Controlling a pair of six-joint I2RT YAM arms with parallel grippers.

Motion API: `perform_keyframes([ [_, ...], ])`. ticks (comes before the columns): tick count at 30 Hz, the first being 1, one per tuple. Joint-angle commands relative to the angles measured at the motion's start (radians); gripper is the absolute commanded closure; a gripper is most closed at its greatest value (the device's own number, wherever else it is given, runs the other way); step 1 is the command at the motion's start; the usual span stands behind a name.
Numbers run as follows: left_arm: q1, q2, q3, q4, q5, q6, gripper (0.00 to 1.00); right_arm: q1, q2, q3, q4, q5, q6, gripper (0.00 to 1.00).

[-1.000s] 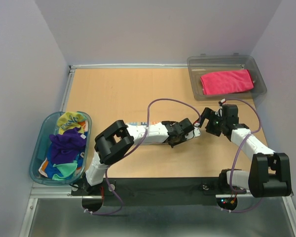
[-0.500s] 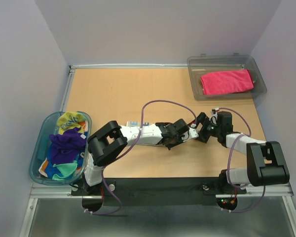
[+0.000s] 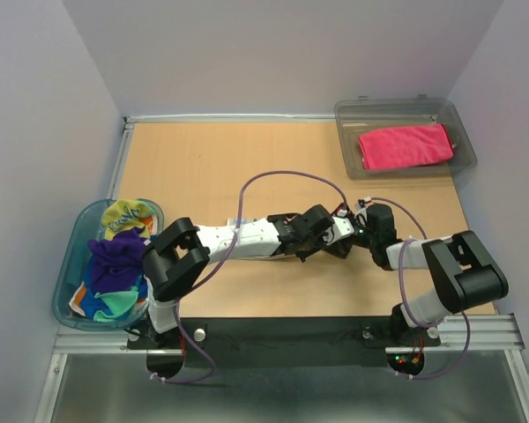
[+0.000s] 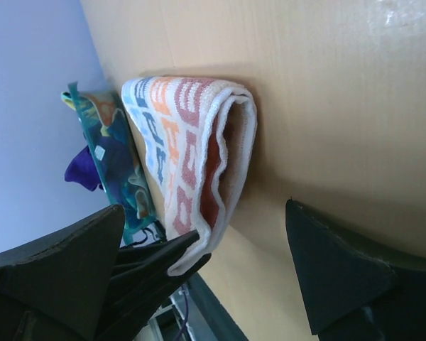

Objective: Fold and stack the towels
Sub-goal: Neatly place the folded towel into the bin

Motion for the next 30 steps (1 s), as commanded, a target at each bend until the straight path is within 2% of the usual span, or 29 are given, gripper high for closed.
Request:
perform_keyframes([
  [1, 0.009, -0.079, -0.018, 0.052, -0.005, -0.024, 1.0, 0.026, 0.05, -0.022, 0.095, 0.038, 0.063, 0.0],
  [9, 0.01, -0.081, -0.018, 0.078, -0.008, -0.056, 1.0, 0.098, 0.195, 0.001, 0.243, 0.028, 0.143, 0.02],
  [18, 0.009, -0.07, -0.031, 0.144, 0.01, -0.125, 0.98, 0.121, 0.205, 0.058, 0.252, 0.045, 0.155, 0.22],
  [22, 0.01, -0.059, -0.026, 0.162, 0.018, -0.15, 0.98, 0.122, 0.219, 0.082, 0.252, 0.051, 0.15, 0.35],
  [24, 0.009, -0.055, -0.026, 0.174, 0.027, -0.165, 0.97, 0.124, 0.233, 0.097, 0.25, 0.045, 0.143, 0.47],
  [26, 0.007, -0.055, -0.032, 0.185, 0.032, -0.182, 0.96, 0.124, 0.242, 0.107, 0.25, 0.045, 0.129, 0.56],
  [28, 0.007, -0.058, -0.041, 0.196, 0.036, -0.196, 0.88, 0.124, 0.25, 0.117, 0.247, 0.041, 0.12, 0.68],
  [29, 0.009, -0.061, -0.044, 0.196, 0.035, -0.203, 0.85, 0.125, 0.252, 0.124, 0.243, 0.039, 0.115, 0.84],
  [30, 0.007, -0.066, -0.051, 0.196, 0.029, -0.208, 0.75, 0.124, 0.259, 0.133, 0.237, 0.036, 0.103, 0.9],
])
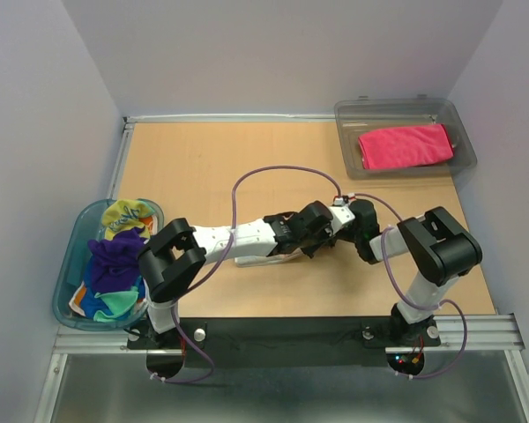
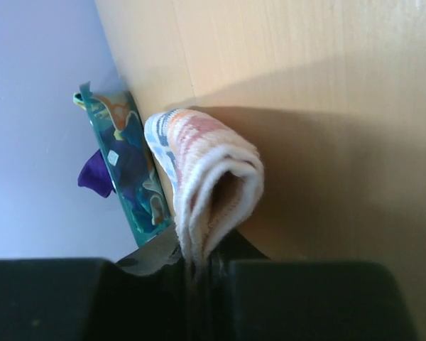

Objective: Fold and stack the towels
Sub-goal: Neatly place the folded towel into the bin

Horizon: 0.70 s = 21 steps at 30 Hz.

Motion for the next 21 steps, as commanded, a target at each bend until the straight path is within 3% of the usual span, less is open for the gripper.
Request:
perform_keyframes([
  [1, 0.001, -0.032, -0.031, 0.05, 0.007, -0.053, 0.69, 0.012, 0.02, 0.051, -0.003, -0.007, -0.05, 0.99],
  [4, 0.004, -0.073, -0.071, 0.083, -0.037, -0.105, 0.43, 0.009, 0.02, 0.098, -0.078, -0.01, -0.114, 0.99],
  [8, 0.033, -0.185, -0.117, 0.091, -0.091, -0.178, 0.18, -0.02, -0.012, 0.201, -0.319, 0.018, -0.292, 0.99],
  [14, 0.177, -0.455, -0.236, 0.032, -0.138, -0.306, 0.05, -0.115, -0.014, 0.454, -0.742, 0.139, -0.614, 0.99],
  [18, 0.319, -0.628, -0.292, -0.077, -0.354, -0.372, 0.01, -0.163, 0.026, 0.71, -0.94, 0.185, -0.812, 0.99],
  [21, 0.443, -0.708, -0.272, -0.16, -0.402, -0.36, 0.01, -0.185, 0.075, 0.9, -1.086, 0.225, -0.921, 1.0],
])
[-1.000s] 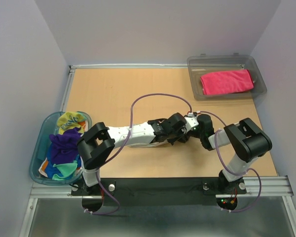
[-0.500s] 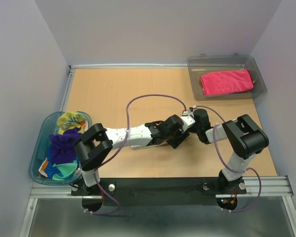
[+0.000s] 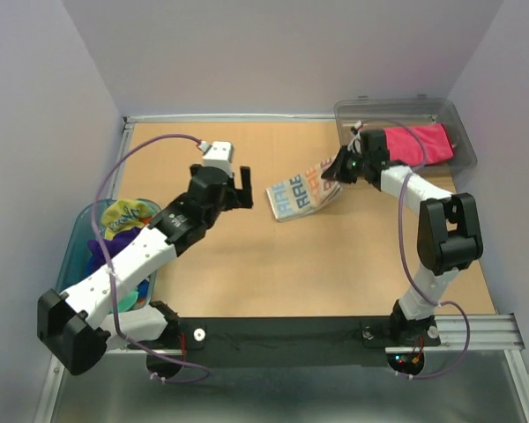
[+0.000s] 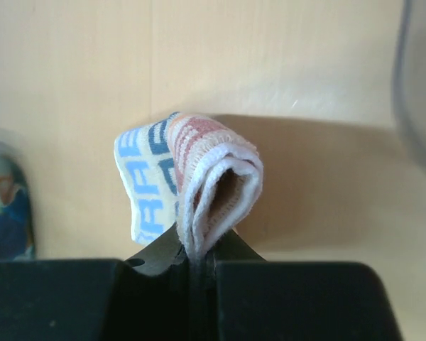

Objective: Fold and stack the towels
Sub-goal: Neatly place the folded towel into the bin

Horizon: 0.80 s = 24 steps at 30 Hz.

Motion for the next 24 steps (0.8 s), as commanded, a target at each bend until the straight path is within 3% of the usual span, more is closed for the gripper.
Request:
perform_keyframes([
  [1, 0.131, -0.088, -0.005, -0.12, -0.149, -0.029, 0.01, -0.029, 0.057, 0.281, -0.269, 0.08, -0.251, 1.0],
  [5, 0.231, -0.169, -0.085, -0.045, -0.19, 0.001, 0.01, -0.086, 0.128, 0.517, -0.456, 0.159, -0.365, 1.0],
  [9, 0.291, -0.177, -0.179, 0.036, -0.125, 0.004, 0.01, -0.146, 0.201, 0.731, -0.571, 0.2, -0.518, 1.0],
  [11, 0.303, -0.153, -0.168, 0.021, -0.167, 0.002, 0.01, -0.187, 0.24, 0.828, -0.614, 0.215, -0.606, 1.0],
  [24, 0.312, -0.067, -0.189, 0.045, -0.273, -0.002, 0.01, -0.378, 0.412, 1.096, -0.633, 0.23, -0.821, 1.0],
])
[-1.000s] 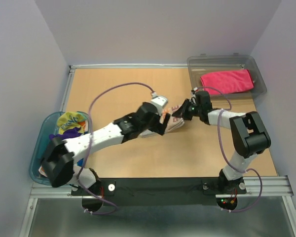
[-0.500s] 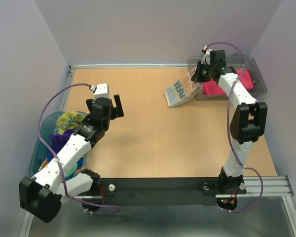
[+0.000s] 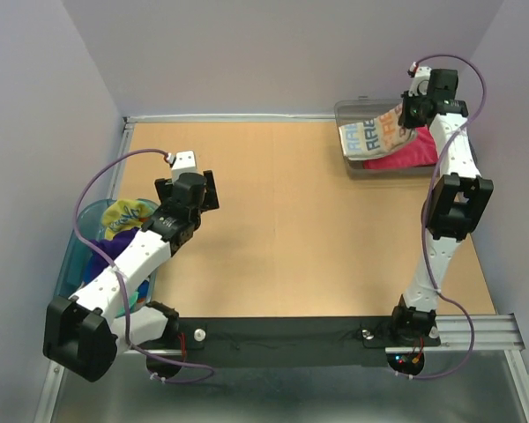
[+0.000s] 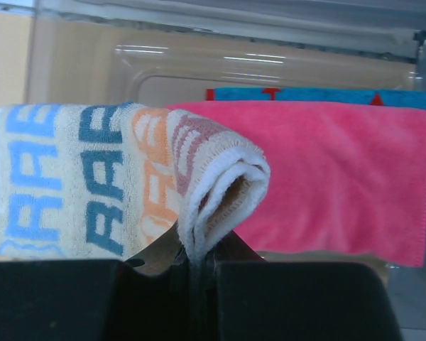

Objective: Fold and stack the towels
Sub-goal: Neatly place the folded towel into the bin

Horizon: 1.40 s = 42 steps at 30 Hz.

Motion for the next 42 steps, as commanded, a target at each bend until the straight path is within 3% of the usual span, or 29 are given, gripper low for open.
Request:
perform_keyframes([
  [1, 0.007, 0.023, -0.011, 0.047, -0.061, 0.001, 0.01, -0.041, 0.041, 0.071, -0.01, 0.005, -0.102, 1.0],
  [13, 0.007, 0.093, -0.002, 0.044, -0.045, 0.007, 0.01, -0.081, 0.11, 0.154, -0.006, 0.12, -0.14, 1.0],
  [30, 0.007, 0.112, 0.0, 0.038, -0.029, 0.016, 0.01, -0.119, 0.19, 0.013, 0.192, 0.269, -0.074, 0.99],
  [32, 0.007, 0.112, -0.002, 0.039, -0.029, 0.015, 0.01, -0.119, 0.199, 0.005, 0.221, 0.298, -0.074, 0.88],
  [34, 0.007, 0.112, -0.002, 0.036, -0.029, 0.016, 0.01, -0.121, 0.217, 0.007, 0.234, 0.321, -0.064, 0.84],
  [38, 0.007, 0.113, 0.003, 0.039, -0.029, 0.015, 0.01, -0.122, 0.243, 0.027, 0.267, 0.414, -0.038, 0.57],
  [40, 0.007, 0.11, 0.003, 0.036, -0.029, 0.018, 0.01, -0.121, 0.239, 0.039, 0.289, 0.52, -0.001, 0.44],
  [41, 0.007, 0.106, 0.003, 0.036, -0.026, 0.018, 0.02, -0.121, 0.231, 0.047, 0.301, 0.58, 0.023, 0.33],
  [42, 0.007, 0.103, 0.003, 0.036, -0.025, 0.016, 0.01, -0.121, 0.222, 0.045, 0.309, 0.614, 0.04, 0.29],
])
